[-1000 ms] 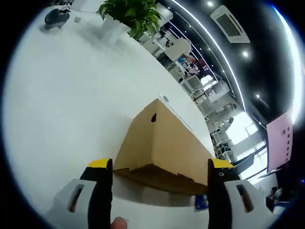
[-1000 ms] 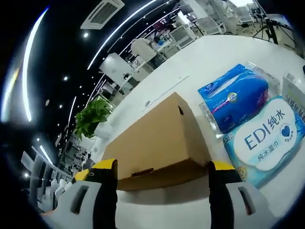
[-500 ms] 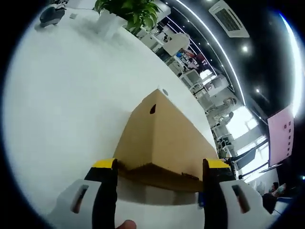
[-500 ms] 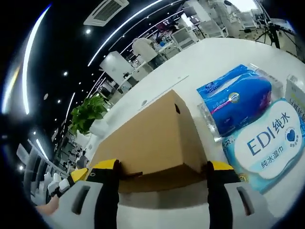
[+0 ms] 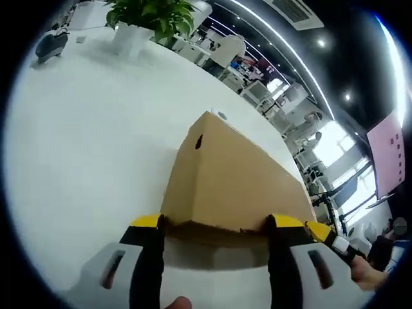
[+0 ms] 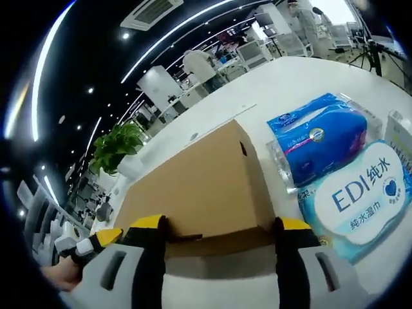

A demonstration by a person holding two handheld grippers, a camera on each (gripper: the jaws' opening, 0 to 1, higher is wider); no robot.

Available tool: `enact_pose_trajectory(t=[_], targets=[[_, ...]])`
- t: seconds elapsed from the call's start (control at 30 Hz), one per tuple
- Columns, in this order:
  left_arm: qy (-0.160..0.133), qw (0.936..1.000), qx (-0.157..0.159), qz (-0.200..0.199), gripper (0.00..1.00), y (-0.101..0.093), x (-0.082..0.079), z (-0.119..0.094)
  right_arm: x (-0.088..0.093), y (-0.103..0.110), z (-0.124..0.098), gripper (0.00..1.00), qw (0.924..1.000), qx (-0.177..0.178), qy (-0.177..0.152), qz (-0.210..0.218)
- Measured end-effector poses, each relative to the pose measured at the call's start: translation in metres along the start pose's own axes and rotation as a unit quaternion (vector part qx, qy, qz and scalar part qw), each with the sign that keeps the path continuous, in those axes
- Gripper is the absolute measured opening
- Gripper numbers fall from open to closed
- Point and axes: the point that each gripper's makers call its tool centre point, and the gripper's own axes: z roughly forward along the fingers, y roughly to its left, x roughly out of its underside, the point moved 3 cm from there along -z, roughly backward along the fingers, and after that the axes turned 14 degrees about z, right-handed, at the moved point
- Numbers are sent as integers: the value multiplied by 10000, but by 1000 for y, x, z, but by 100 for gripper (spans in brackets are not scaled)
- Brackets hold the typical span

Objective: Operate the shoe box by opening the lid, removing the specified soft item, and placing it in the target area until the item is outside and the box remains undamaged.

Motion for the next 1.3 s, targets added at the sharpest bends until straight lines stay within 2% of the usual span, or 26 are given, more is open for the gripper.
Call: enact_pose_trajectory(t=[0.1, 0.2, 0.53, 0.7, 0.77, 0.87, 0.97, 1.07, 1.1, 1.13, 1.2, 1.23, 1.3], targets=[[38, 9998, -105, 168, 61, 2, 2, 0, 1, -2, 0, 65, 9999, 50, -21, -127], [8, 10000, -30, 66, 59, 6, 1, -2, 1, -3, -1, 64, 9999, 26, -69, -122], [12, 10000, -10, 94, 58, 5, 1, -1, 1, -3, -1, 64, 9998, 22, -150, -140], [42, 9999, -10, 136, 60, 5, 1, -2, -3, -4, 0, 64, 9999, 26, 58, -116], [97, 9997, 80, 232, 60, 4, 2, -4, -5, -5, -1, 62, 9998, 39, 148, -81], [178, 9991, 137, 363, 59, 4, 1, -8, -8, -2, -7, 57, 9988, 19, 161, -456], [81, 9959, 81, 896, 60, 7, -5, -13, -15, 0, -13, 56, 9916, 77, 136, -1283], [41, 9934, 182, 1130, 63, 4, -9, -17, -15, 5, -17, 58, 9847, -96, 187, -1731], [-8, 9895, 310, 1411, 63, 2, -11, -18, -16, 8, -18, 62, 9818, -140, 166, -1886], [7, 9882, 321, 1498, 63, 2, -12, -20, -14, 12, -19, 70, 9773, -299, 171, -2088], [-56, 9823, 319, 1845, 71, 1, -14, -20, -12, 16, -20, 80, 9732, -456, 206, -2246], [-44, 9808, 280, 1930, 75, 2, -14, -21, -10, 17, -21, 80, 9672, -507, 273, -2476], [-62, 9754, 279, 2184, 79, 0, -14, -24, -8, 13, -22, 80, 9523, -360, 369, -3007]])
